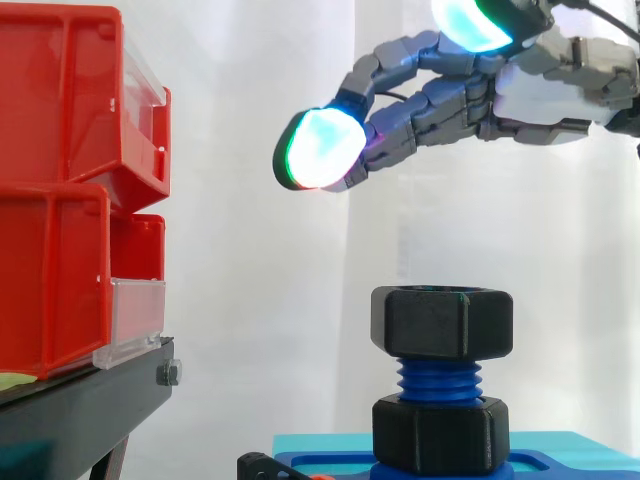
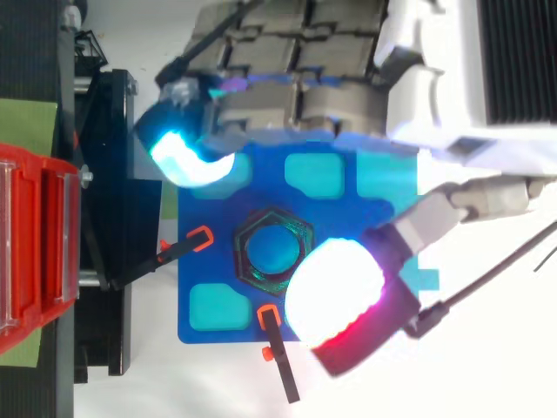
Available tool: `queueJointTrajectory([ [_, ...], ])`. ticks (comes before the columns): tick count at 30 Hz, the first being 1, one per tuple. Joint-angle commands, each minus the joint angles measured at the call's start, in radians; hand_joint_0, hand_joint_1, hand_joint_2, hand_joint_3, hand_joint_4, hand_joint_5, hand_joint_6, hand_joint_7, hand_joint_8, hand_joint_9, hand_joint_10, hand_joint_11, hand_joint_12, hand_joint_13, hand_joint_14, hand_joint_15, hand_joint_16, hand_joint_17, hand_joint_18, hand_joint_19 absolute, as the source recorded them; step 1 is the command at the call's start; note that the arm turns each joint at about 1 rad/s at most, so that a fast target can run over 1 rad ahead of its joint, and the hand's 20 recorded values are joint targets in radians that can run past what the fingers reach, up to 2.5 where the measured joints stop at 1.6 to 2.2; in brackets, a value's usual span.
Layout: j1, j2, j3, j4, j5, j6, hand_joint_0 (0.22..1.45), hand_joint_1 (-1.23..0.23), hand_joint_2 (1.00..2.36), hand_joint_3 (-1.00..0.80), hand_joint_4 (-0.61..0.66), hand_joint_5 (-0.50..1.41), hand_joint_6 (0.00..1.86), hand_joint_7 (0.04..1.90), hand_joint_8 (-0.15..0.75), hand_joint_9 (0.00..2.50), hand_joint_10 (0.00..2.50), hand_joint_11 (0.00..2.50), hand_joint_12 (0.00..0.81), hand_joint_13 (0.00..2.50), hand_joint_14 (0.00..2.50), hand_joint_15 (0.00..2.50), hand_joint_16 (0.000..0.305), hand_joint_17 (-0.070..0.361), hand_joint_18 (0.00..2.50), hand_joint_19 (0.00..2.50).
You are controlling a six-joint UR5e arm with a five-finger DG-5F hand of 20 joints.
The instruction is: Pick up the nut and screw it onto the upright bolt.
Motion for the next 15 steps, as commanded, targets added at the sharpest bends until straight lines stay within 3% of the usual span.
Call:
queueJointTrajectory([
  [1, 0.03, -0.002, -0.032, 0.044, 0.025, 0.001, 0.48, -0.05, 1.0, -0.5, 0.17, -0.14, 0.5, 0.66, 0.215, 0.49, 0.0, 0.0, 0.261, 0.44, 0.0, 0.0, 0.029, 0.064, 0.16, 0.0],
  [2, 0.042, -0.002, -0.047, 0.072, 0.042, 0.004, 0.48, -0.05, 1.0, -0.5, 0.18, -0.14, 0.5, 0.67, 0.216, 0.49, 0.0, 0.0, 0.262, 0.44, 0.0, 0.0, 0.029, 0.065, 0.16, 0.0],
  [8, 0.063, -0.002, -0.068, 0.129, 0.062, 0.005, 0.48, -0.05, 1.0, -0.5, 0.18, -0.13, 0.5, 0.7, 0.22, 0.5, 0.0, 0.0, 0.264, 0.45, 0.0, 0.0, 0.029, 0.065, 0.16, 0.0],
  [15, 0.082, -0.002, -0.078, 0.123, 0.063, 0.001, 0.48, -0.06, 1.0, -0.5, 0.19, -0.13, 0.5, 0.72, 0.227, 0.52, 0.0, 0.0, 0.266, 0.46, 0.0, 0.0, 0.029, 0.066, 0.17, 0.0],
])
